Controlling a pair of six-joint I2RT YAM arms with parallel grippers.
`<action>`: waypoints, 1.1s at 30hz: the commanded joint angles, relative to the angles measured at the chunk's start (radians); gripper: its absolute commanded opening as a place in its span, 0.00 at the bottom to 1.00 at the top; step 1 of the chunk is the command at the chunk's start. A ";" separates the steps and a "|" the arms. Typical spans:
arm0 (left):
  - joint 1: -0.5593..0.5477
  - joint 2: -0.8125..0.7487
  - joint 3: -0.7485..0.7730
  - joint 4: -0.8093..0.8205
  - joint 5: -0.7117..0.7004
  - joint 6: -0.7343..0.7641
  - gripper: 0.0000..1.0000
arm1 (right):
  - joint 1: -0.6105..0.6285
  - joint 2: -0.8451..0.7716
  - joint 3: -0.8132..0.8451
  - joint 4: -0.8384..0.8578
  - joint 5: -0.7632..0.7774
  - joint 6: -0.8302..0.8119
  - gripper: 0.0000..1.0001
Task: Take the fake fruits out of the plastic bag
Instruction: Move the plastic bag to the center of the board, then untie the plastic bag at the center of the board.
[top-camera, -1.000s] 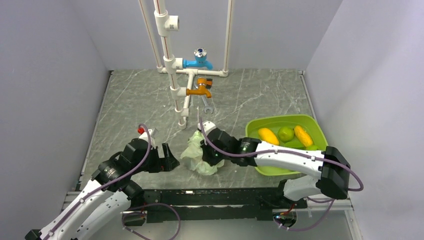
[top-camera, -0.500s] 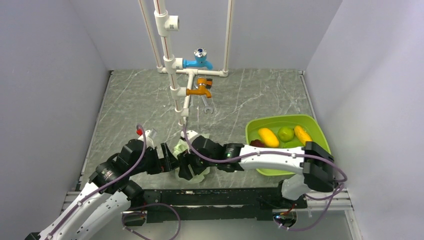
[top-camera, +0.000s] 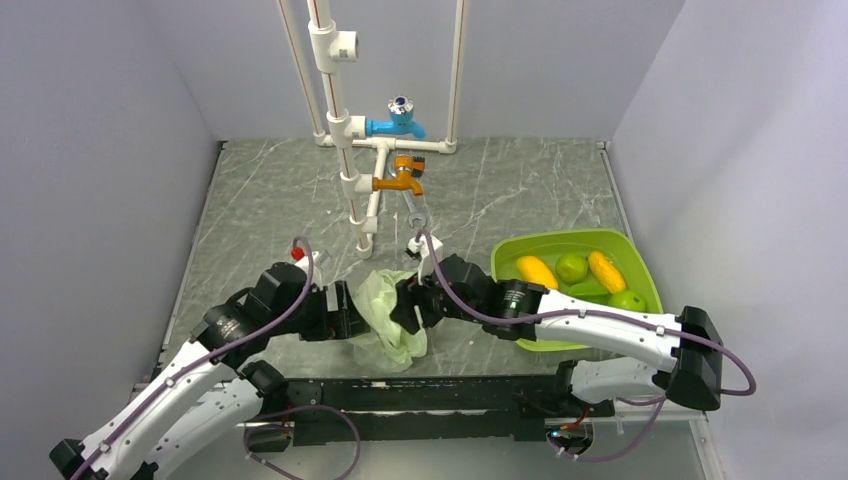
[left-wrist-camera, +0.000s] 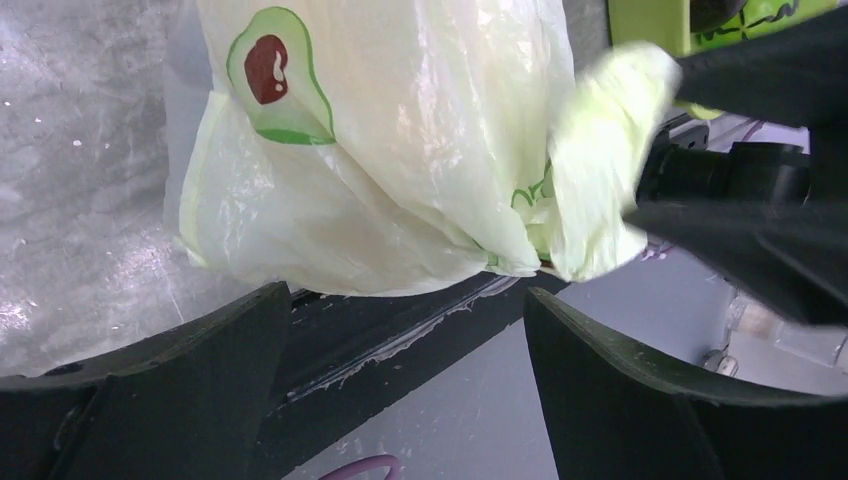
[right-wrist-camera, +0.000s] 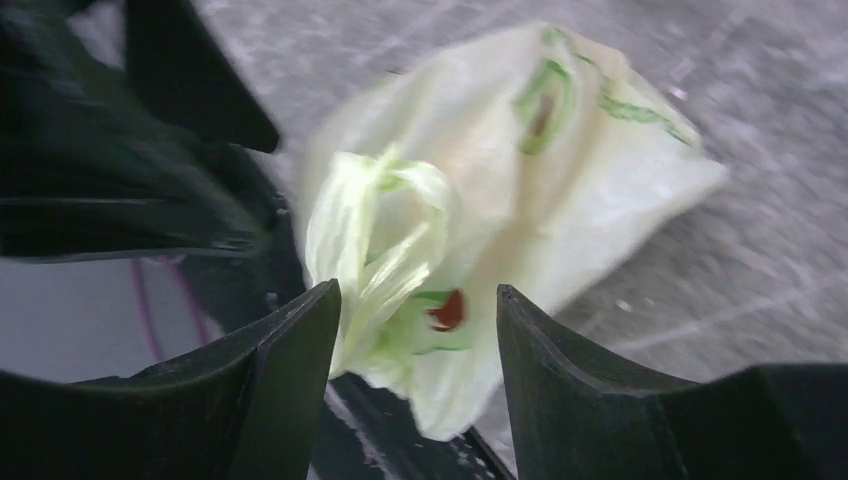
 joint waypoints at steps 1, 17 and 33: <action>-0.010 0.057 0.026 0.039 0.005 0.062 0.92 | -0.061 -0.063 -0.090 -0.017 0.033 -0.048 0.59; -0.151 0.202 0.027 0.086 -0.083 0.071 0.95 | -0.082 -0.377 -0.281 0.017 0.071 -0.009 0.58; -0.165 0.115 0.103 0.042 0.018 0.043 0.99 | -0.034 -0.156 -0.355 0.262 -0.219 0.021 0.61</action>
